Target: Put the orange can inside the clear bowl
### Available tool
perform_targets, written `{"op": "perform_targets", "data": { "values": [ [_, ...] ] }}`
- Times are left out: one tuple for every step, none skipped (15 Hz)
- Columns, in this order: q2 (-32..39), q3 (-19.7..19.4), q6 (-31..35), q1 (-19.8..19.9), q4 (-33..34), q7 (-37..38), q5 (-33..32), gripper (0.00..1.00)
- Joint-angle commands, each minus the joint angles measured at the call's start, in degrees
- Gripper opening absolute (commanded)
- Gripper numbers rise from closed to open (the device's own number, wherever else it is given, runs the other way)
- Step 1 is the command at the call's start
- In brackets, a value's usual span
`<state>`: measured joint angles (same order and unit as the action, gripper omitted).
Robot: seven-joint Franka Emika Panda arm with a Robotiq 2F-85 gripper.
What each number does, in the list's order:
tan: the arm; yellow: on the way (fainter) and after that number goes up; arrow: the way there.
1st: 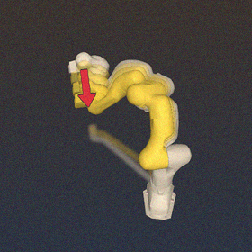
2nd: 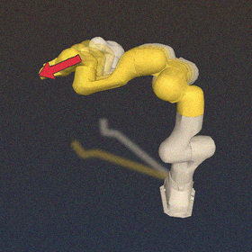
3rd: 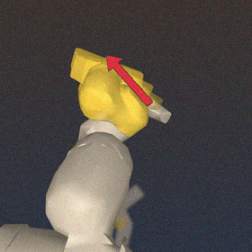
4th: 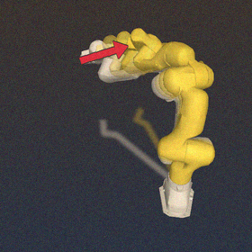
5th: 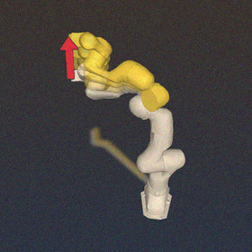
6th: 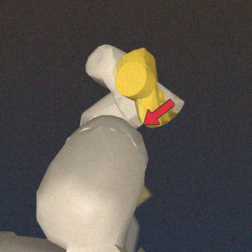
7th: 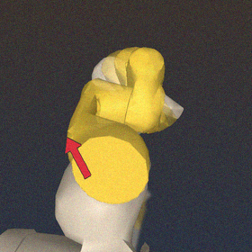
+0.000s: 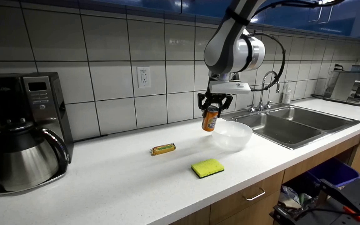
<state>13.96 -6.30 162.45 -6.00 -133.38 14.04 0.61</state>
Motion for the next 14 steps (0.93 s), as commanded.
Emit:
{"op": "perform_targets", "data": {
  "values": [
    [-6.2, -2.3, 1.1, 1.0, -4.6, 4.1, -2.5, 0.38],
    [-6.5, -2.9, 0.9, 1.9, -4.5, 4.4, -2.4, 0.38],
    [-6.8, -3.7, 0.7, 2.5, -4.4, 5.2, -2.7, 0.38],
    [-6.6, -4.4, 0.5, 3.3, -4.0, 5.5, -2.6, 0.38],
    [-5.9, -5.2, 0.8, 4.1, -3.2, 6.3, -2.7, 0.38],
    [-5.1, -5.9, 0.4, 4.8, -2.4, 6.7, -2.9, 0.38],
    [-3.8, -6.5, 0.6, 5.4, -1.5, 7.0, -3.1, 0.38],
    [-2.8, -6.9, 0.1, 6.0, -0.5, 6.9, -2.9, 0.38],
    [-1.3, -6.9, -0.3, 6.5, 0.9, 6.5, -2.3, 0.38],
    [0.0, -7.3, -0.5, 6.6, 1.9, 7.0, -2.4, 0.38],
    [2.1, -8.2, -0.8, 6.1, 3.7, 8.8, -3.5, 0.38],
    [3.8, -8.7, -2.0, 5.7, 5.4, 9.7, -3.6, 0.38],
    [6.1, -9.3, -2.8, 5.0, 7.5, 11.3, -3.9, 0.38],
    [8.1, -9.5, -3.8, 4.6, 9.5, 12.1, -3.6, 0.38]
  ]
}}
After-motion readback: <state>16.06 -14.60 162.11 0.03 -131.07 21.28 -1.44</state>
